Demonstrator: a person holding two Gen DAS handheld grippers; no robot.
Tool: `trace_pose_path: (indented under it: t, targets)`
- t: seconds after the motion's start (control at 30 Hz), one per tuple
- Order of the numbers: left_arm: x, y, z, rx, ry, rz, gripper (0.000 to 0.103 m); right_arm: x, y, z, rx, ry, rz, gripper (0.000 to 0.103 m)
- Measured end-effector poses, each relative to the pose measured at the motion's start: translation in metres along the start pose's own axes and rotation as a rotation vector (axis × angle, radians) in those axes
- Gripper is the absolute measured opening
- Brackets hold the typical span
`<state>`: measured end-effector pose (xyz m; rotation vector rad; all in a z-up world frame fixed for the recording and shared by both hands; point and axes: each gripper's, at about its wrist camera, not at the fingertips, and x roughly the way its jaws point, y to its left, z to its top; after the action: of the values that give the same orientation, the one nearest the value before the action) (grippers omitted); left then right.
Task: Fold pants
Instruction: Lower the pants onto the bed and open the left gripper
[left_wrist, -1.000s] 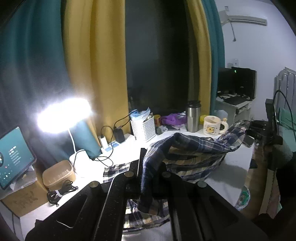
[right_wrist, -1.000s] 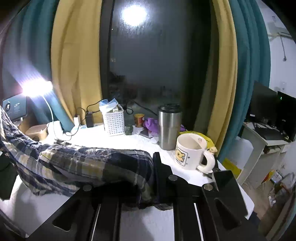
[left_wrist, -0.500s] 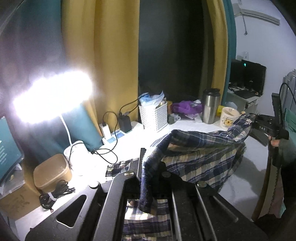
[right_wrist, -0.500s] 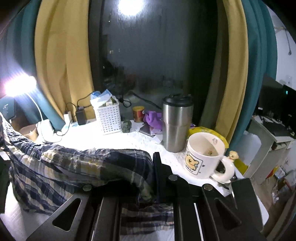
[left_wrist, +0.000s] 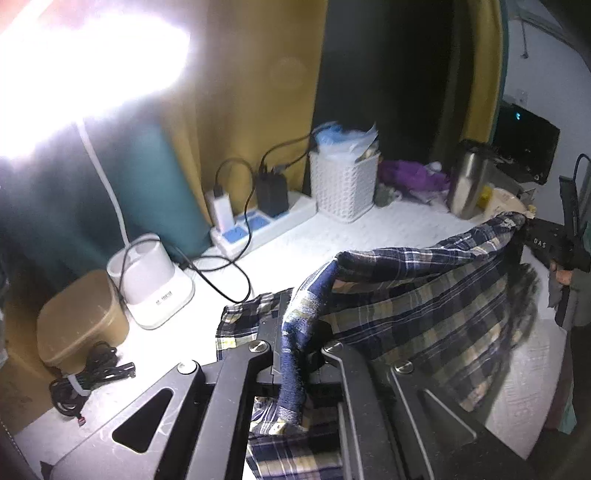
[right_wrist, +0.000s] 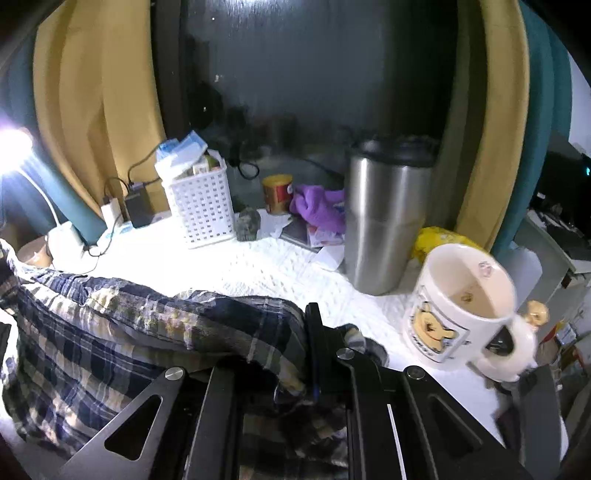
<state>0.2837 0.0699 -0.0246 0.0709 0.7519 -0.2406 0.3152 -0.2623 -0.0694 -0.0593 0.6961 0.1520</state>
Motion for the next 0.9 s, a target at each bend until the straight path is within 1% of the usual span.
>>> trace_pose_path:
  t: [0.2, 0.37, 0.43, 0.5, 0.53, 0.6, 0.67, 0.83, 0.87, 0.9]
  targets:
    - [0.045, 0.019, -0.005, -0.036, 0.071, 0.012, 0.004, 0.036, 0.006, 0.002, 0.004, 0.065, -0.005, 0.012]
    - [0.078, 0.035, -0.014, -0.066, 0.128, 0.021, 0.007, 0.057, 0.009, 0.002, 0.002, 0.107, -0.013, 0.012]
    - [0.089, 0.039, -0.017, -0.068, 0.145, 0.031, 0.009, 0.064, 0.01, 0.001, -0.002, 0.124, -0.023, 0.012]
    - [0.097, 0.042, -0.02, -0.073, 0.156, 0.059, 0.012, 0.07, 0.011, 0.0, -0.011, 0.137, -0.031, 0.012]
    - [0.099, 0.046, -0.022, -0.08, 0.155, 0.072, 0.013, 0.071, 0.011, -0.001, -0.013, 0.14, -0.032, 0.012]
    - [0.099, 0.055, -0.024, -0.101, 0.146, 0.097, 0.021, 0.073, 0.011, 0.0, -0.014, 0.143, -0.035, 0.013]
    - [0.1, 0.066, -0.023, -0.117, 0.146, 0.12, 0.023, 0.075, 0.013, 0.0, -0.023, 0.152, -0.041, 0.013]
    - [0.09, 0.077, -0.024, -0.138, 0.148, 0.139, 0.023, 0.071, 0.013, 0.004, -0.014, 0.141, -0.066, 0.022]
    - [0.087, 0.077, -0.024, -0.141, 0.147, 0.137, 0.024, 0.069, 0.012, 0.005, -0.013, 0.137, -0.072, 0.026]
    - [0.083, 0.077, -0.025, -0.146, 0.148, 0.131, 0.032, 0.066, 0.012, 0.006, -0.013, 0.133, -0.083, 0.033]
